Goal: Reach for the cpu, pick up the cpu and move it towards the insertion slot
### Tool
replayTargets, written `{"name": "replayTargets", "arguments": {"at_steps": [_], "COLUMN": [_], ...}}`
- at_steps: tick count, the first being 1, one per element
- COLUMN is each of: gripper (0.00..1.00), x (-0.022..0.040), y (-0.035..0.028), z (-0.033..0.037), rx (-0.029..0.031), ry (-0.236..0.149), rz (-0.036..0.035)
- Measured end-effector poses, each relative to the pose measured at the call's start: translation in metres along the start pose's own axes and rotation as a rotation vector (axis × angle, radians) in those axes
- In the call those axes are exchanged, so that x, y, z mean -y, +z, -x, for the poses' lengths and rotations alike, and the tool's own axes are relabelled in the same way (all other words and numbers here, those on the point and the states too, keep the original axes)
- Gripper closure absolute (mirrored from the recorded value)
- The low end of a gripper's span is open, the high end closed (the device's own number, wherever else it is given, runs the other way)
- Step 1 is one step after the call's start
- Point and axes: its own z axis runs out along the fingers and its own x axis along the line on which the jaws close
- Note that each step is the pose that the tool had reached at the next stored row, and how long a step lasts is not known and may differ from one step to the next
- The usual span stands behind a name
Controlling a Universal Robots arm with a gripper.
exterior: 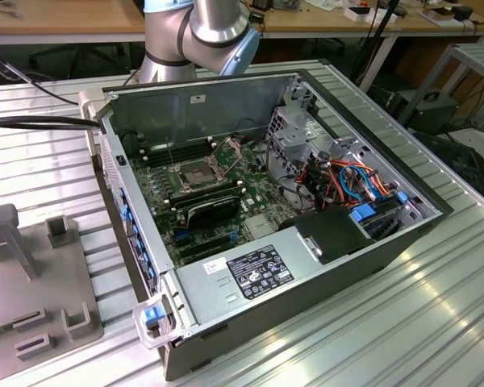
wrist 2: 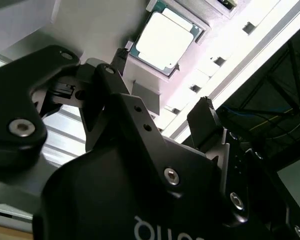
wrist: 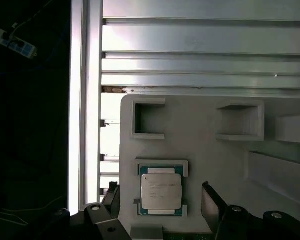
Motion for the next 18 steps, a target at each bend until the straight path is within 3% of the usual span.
{"name": "replayTargets", "arguments": {"at_steps": [4,18], "gripper": [0.25,0.25], "x": [0.0035,0.004], "y": [0.0054,0.0059], "z": [0.0001,0.0001], "rx": [0.0026,0.0025], "ry": [0.006,0.006], "rz": [0.0,-0.0001]}}
